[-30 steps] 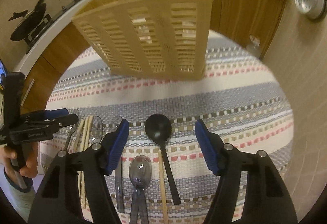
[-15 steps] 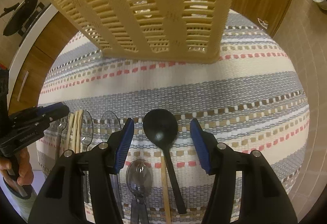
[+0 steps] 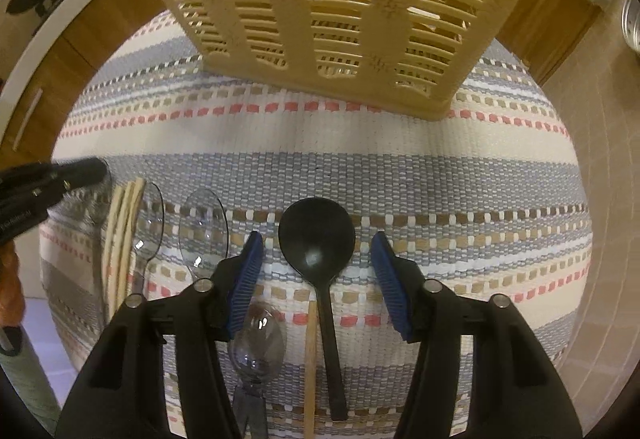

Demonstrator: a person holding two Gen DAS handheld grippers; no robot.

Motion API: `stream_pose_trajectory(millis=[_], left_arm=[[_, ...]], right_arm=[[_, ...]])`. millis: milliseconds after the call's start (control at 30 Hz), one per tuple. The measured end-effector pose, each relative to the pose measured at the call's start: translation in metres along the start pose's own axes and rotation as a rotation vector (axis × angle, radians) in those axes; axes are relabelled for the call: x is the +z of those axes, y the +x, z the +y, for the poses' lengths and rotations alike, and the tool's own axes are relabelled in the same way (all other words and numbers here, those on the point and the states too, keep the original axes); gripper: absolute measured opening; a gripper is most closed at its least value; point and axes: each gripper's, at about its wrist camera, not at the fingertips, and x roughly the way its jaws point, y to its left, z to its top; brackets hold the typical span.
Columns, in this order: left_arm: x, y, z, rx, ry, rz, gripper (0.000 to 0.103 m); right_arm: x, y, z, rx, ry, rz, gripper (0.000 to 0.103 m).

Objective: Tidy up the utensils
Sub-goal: 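Lower both tools toward the row of utensils on the cloth, then grasp a clear plastic spoon with the left tool while the right tool grasps the black ladle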

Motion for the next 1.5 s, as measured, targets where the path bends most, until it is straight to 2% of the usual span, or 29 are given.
stream_pose_trajectory(millis=[167, 200, 233, 300, 367, 433, 500, 567, 667, 800, 833, 1067, 1267, 1400, 1433, 1500], left_arm=[[0.001, -0.010, 0.013, 0.032, 0.009, 0.000, 0.013], [0.001, -0.012, 0.017, 0.018, -0.001, 0.003, 0.020], [0.000, -0.016, 0.021, -0.012, -0.021, -0.002, 0.034], [0.000, -0.021, 0.020, -0.053, -0.044, -0.023, 0.049], [0.000, -0.024, 0.015, -0.068, -0.053, -0.027, 0.050], [0.001, -0.020, 0.007, -0.046, -0.058, -0.022, 0.052], [0.000, -0.011, -0.002, -0.007, -0.063, -0.009, 0.052], [-0.001, 0.000, -0.010, 0.001, -0.078, 0.005, 0.052], [-0.002, 0.007, -0.018, 0.039, -0.088, -0.003, 0.049], [-0.005, 0.009, -0.025, 0.120, -0.085, -0.016, 0.032], [-0.004, 0.009, -0.024, 0.126, -0.090, -0.019, 0.030], [-0.010, 0.005, -0.017, 0.111, -0.089, -0.044, 0.029], [-0.017, -0.002, -0.006, 0.065, -0.075, -0.044, 0.029], [-0.017, -0.011, -0.005, 0.061, -0.048, -0.062, 0.029], [-0.017, -0.016, -0.005, 0.056, -0.038, -0.072, 0.029], [-0.017, -0.020, -0.008, 0.052, -0.026, -0.089, 0.029]], right_arm=[[0.000, 0.000, 0.001, 0.019, 0.007, -0.004, 0.035], [0.000, 0.000, -0.002, 0.022, 0.009, -0.004, 0.035], [0.001, 0.001, -0.003, 0.028, 0.013, -0.004, 0.035], [0.003, 0.001, -0.007, 0.036, 0.019, -0.003, 0.036], [0.003, 0.002, -0.006, 0.042, 0.026, -0.005, 0.036], [0.002, 0.003, 0.000, 0.041, 0.020, -0.006, 0.036], [0.002, 0.002, -0.003, 0.054, 0.013, -0.005, 0.041], [0.002, 0.003, -0.005, 0.070, 0.012, 0.000, 0.045], [0.002, 0.001, -0.008, 0.073, 0.001, -0.001, 0.046], [-0.001, 0.002, -0.010, 0.094, 0.006, -0.002, 0.046], [-0.001, 0.001, -0.012, 0.100, 0.007, -0.003, 0.046], [0.002, -0.007, -0.029, 0.130, 0.034, 0.000, 0.046], [0.004, -0.003, -0.021, 0.109, 0.008, 0.022, 0.046], [0.006, -0.004, -0.013, 0.062, -0.021, 0.014, 0.045], [0.006, -0.005, -0.012, 0.057, -0.029, 0.008, 0.037], [0.006, -0.006, -0.011, 0.063, -0.031, 0.000, 0.034]])
